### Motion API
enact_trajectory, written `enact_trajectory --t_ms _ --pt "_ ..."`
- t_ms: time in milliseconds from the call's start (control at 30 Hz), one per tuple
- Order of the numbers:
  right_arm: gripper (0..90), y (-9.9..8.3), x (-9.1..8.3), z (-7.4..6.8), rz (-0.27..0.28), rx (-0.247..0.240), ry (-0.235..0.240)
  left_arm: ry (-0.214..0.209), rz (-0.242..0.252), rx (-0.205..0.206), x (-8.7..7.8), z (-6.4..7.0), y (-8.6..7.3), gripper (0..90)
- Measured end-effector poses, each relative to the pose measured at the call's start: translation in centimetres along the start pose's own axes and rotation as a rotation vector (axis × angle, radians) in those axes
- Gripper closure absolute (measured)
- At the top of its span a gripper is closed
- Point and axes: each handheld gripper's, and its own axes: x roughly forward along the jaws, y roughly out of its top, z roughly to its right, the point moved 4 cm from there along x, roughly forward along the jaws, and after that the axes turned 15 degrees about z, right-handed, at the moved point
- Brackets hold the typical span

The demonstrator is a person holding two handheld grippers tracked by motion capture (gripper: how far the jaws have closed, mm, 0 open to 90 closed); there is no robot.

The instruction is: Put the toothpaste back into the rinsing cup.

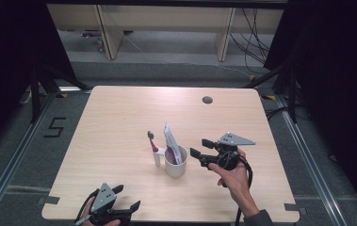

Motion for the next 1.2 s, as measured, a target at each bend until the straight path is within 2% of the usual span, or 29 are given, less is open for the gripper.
enact_trajectory --t_ms 67,100,200,233,267,300,333,400,467,500,533,633,667,700,733,800,833,900,933,1000,1033,1067,1100,1133,1167,1200 --pt "32.0 -0.1 -0.3 0.3 -0.005 0.003 -0.008 0.006 -0.005 0.008 -0.1 0.0 0.1 16.2" --pt "31.5 -0.2 -0.5 0.6 -0.007 -0.019 -0.011 0.002 -0.003 0.008 0.0 0.0 0.1 16.2" --pt "29.7 -0.4 -0.8 0.8 -0.015 0.000 -0.029 0.003 -0.001 0.003 0.0 0.0 0.0 16.2" --pt "29.7 -0.4 -0.8 0.9 -0.007 -0.003 -0.008 0.007 -0.009 0.007 0.0 -0.1 0.0 16.2" --pt "29.7 -0.5 -0.8 1.1 -0.010 -0.008 -0.019 0.009 -0.004 0.003 0.0 -0.1 0.0 16.2" --pt "29.6 -0.6 -1.0 1.0 -0.033 0.005 -0.028 0.011 -0.002 0.000 0.0 -0.1 0.0 16.2" --pt "29.4 -0.6 -1.2 1.0 -0.029 0.009 -0.029 0.010 -0.003 0.007 -0.1 -0.2 0.0 16.2" --pt "29.2 -0.6 -1.2 1.1 -0.011 -0.018 -0.025 0.019 -0.001 0.007 -0.1 -0.1 0.1 16.2" --pt "29.2 -0.6 -1.5 0.9 -0.018 0.010 -0.029 0.012 -0.004 0.018 -0.2 -0.1 0.1 16.2" --pt "29.2 -0.6 -1.5 1.1 -0.015 -0.019 -0.024 0.016 -0.004 0.015 -0.2 0.0 0.1 16.2" --pt "29.2 -0.8 -1.6 1.0 -0.021 0.004 -0.028 0.016 -0.006 0.016 -0.2 0.0 0.1 16.2" --pt "29.1 -0.9 -1.7 1.3 -0.023 -0.025 -0.032 0.014 -0.002 0.013 -0.2 -0.1 0.1 16.2" --pt "29.1 -1.0 -1.7 1.2 -0.022 0.006 -0.029 0.012 -0.010 0.020 -0.3 -0.2 0.1 16.2" --pt "29.2 -1.0 -1.8 1.4 -0.029 -0.004 -0.039 0.015 -0.006 0.018 -0.3 -0.2 0.1 16.2" --pt "29.5 -1.1 -2.0 1.2 -0.040 0.025 -0.044 0.016 -0.005 0.017 -0.3 -0.2 0.2 16.2" --pt "30.0 -1.1 -2.3 1.4 -0.025 -0.003 -0.033 0.012 0.000 0.019 -0.3 -0.1 0.2 16.3" --pt "30.0 -1.1 -2.5 1.3 -0.028 0.008 -0.036 0.016 -0.012 0.025 -0.5 -0.1 0.1 16.3" --pt "30.0 -1.2 -2.8 1.5 -0.029 -0.013 -0.033 0.010 -0.006 0.022 -0.6 0.0 0.0 16.3" --pt "30.0 -1.2 -3.1 1.3 -0.038 0.010 -0.040 0.013 -0.001 0.016 -0.6 -0.1 -0.1 16.2" --pt "30.0 -1.3 -3.6 1.7 -0.035 -0.015 -0.047 0.022 -0.006 0.016 -0.9 -0.2 -0.1 16.3" --pt "30.0 -1.4 -3.9 1.7 -0.036 -0.001 -0.057 0.025 0.013 0.009 -0.9 -0.3 0.0 16.3" --pt "30.0 -1.5 -4.1 1.9 -0.031 -0.029 -0.058 0.034 -0.004 0.022 -1.1 -0.4 0.1 16.2" --pt "30.0 -1.7 -4.4 1.9 -0.043 -0.011 -0.061 0.026 0.008 0.018 -1.1 -0.4 0.1 16.3" --pt "30.0 -1.8 -4.5 2.1 -0.044 -0.027 -0.063 0.028 0.006 0.016 -1.1 -0.4 0.1 16.3" --pt "30.0 -2.1 -4.8 2.0 -0.054 -0.009 -0.074 0.028 0.012 0.012 -1.1 -0.3 0.1 16.3" --pt "30.0 -2.3 -5.0 2.2 -0.061 -0.016 -0.081 0.026 0.002 0.019 -1.1 -0.4 0.0 16.3"
